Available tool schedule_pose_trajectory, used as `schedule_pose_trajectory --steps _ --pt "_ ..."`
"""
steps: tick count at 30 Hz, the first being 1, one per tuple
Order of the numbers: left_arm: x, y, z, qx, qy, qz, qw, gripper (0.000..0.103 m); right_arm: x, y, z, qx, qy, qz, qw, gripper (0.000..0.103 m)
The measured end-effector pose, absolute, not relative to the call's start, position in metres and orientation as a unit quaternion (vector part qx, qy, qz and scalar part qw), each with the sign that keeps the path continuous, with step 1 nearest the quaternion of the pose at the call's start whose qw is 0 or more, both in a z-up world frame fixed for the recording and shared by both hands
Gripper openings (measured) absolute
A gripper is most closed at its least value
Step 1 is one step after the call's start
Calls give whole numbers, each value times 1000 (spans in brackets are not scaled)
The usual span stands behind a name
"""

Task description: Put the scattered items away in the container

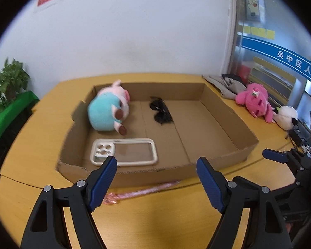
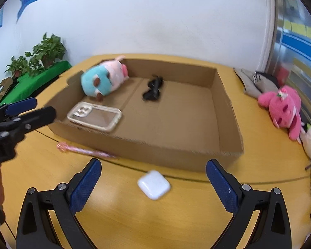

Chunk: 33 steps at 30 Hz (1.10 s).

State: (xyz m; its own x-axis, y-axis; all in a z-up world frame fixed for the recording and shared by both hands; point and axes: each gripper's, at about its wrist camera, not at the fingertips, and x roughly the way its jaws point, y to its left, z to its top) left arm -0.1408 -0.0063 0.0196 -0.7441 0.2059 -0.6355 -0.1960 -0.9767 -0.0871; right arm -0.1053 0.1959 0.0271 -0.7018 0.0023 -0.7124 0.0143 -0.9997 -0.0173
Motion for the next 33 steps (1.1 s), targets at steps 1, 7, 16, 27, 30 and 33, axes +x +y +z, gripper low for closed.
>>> schedule_pose_trajectory --steps 1,7,16,27,30,33 --pt "-143 -3 13 -353 -12 928 119 79 -104 205 19 396 4 -918 -2 103" --pt "-157 22 -22 -411 -37 892 182 79 -99 228 -22 433 -19 -901 -2 102" --pt "-174 47 -45 -454 -53 859 232 79 -117 210 -51 448 -32 -892 55 100" --pt "-194 72 -72 -497 -37 820 281 78 -127 208 -57 450 -8 -892 39 71" --pt "-195 81 -79 -506 -32 808 301 78 -122 213 -57 442 -8 -896 43 62" --pt "-197 88 -87 -514 -23 801 307 78 -117 215 -57 434 -8 -899 51 51"
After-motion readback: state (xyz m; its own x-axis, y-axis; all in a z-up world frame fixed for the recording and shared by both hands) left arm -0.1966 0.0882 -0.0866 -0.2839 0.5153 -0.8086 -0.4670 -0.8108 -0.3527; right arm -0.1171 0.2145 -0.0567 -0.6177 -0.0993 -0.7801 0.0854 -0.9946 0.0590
